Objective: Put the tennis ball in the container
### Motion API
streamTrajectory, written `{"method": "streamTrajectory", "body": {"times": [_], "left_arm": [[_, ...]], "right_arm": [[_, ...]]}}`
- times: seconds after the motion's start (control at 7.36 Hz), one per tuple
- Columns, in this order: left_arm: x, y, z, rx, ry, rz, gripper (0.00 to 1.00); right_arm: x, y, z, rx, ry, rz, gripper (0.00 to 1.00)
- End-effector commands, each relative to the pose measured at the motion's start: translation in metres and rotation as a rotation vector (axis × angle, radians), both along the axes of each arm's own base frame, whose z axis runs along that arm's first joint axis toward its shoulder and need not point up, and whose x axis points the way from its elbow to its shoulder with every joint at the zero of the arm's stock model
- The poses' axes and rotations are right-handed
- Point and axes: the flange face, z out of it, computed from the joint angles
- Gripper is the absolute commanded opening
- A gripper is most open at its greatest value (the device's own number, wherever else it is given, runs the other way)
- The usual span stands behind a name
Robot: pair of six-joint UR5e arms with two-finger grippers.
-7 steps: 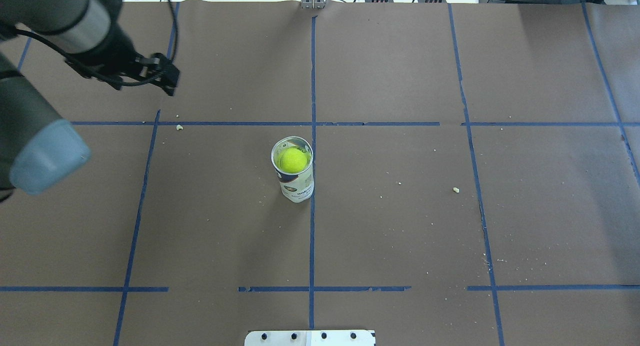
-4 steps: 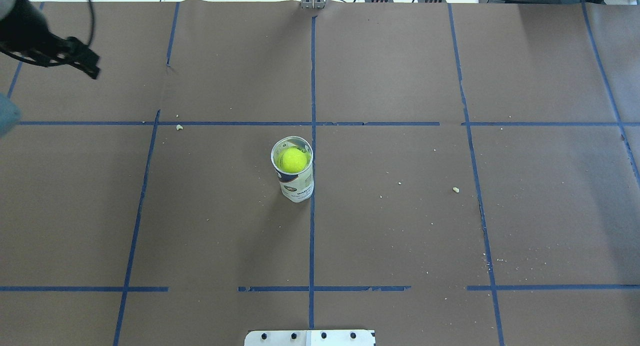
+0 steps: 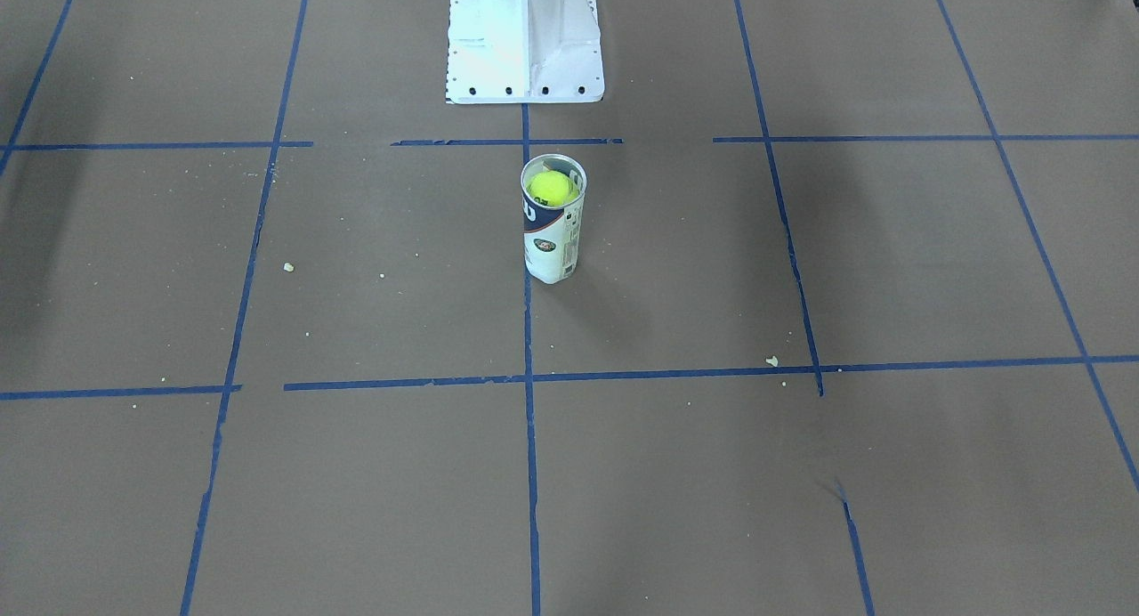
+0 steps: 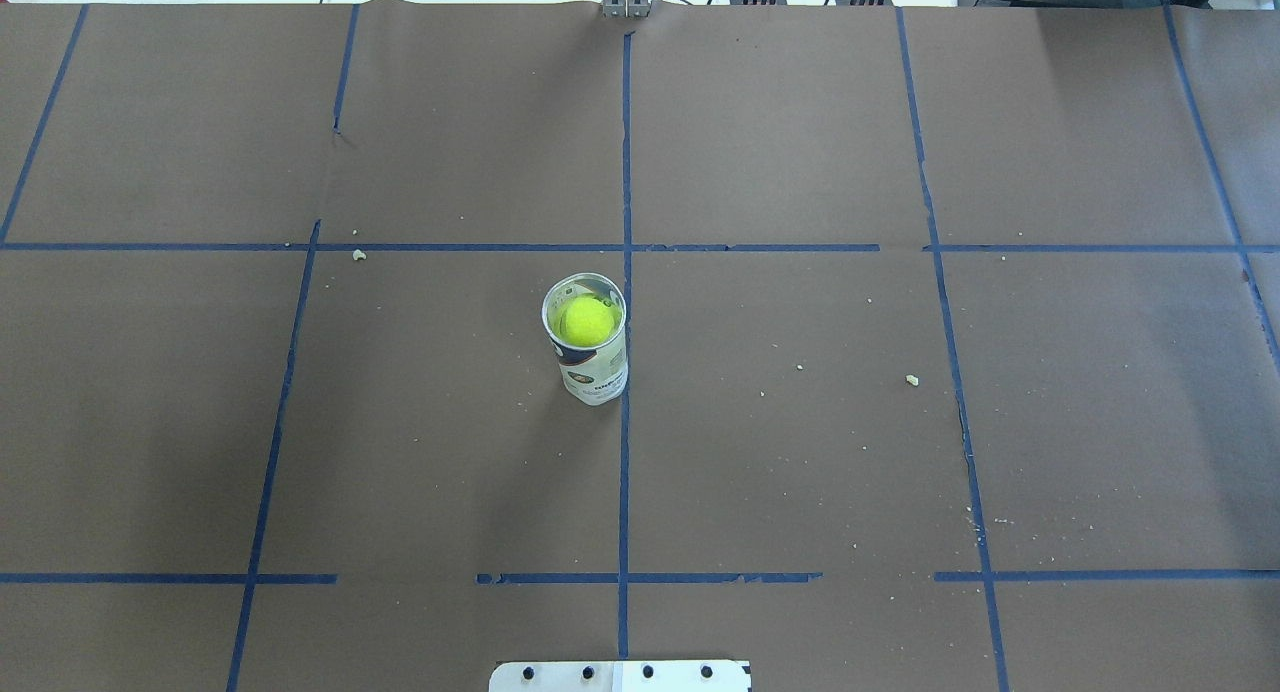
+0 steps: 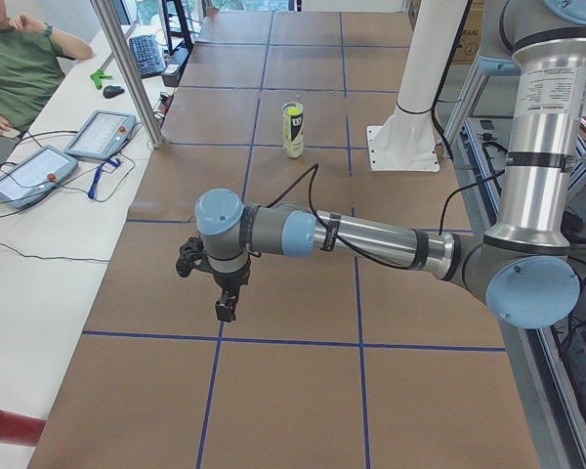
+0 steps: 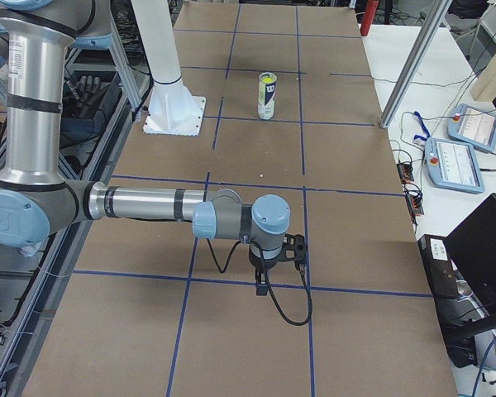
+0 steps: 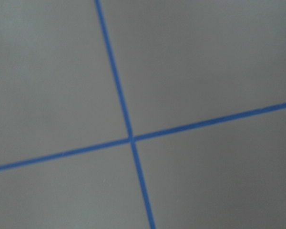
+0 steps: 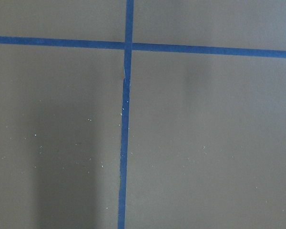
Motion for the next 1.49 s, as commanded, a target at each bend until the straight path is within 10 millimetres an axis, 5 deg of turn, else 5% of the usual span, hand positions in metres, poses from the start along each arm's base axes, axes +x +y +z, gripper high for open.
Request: {"method": "streamTrajectory", "body": {"times": [0.0,1.36], "left_arm": [[-0.003,0.032,0.035,-0.066,0.024,0.000,1.00],[0.000,0.031,0.024,-0.061,0.043,-0.003,1.00]], "right_arm": [[0.000,0.000,0.000,0.000,0.000,0.000,1.00],[0.000,0.000,0.000,0.000,0.000,0.000,1.00]]}}
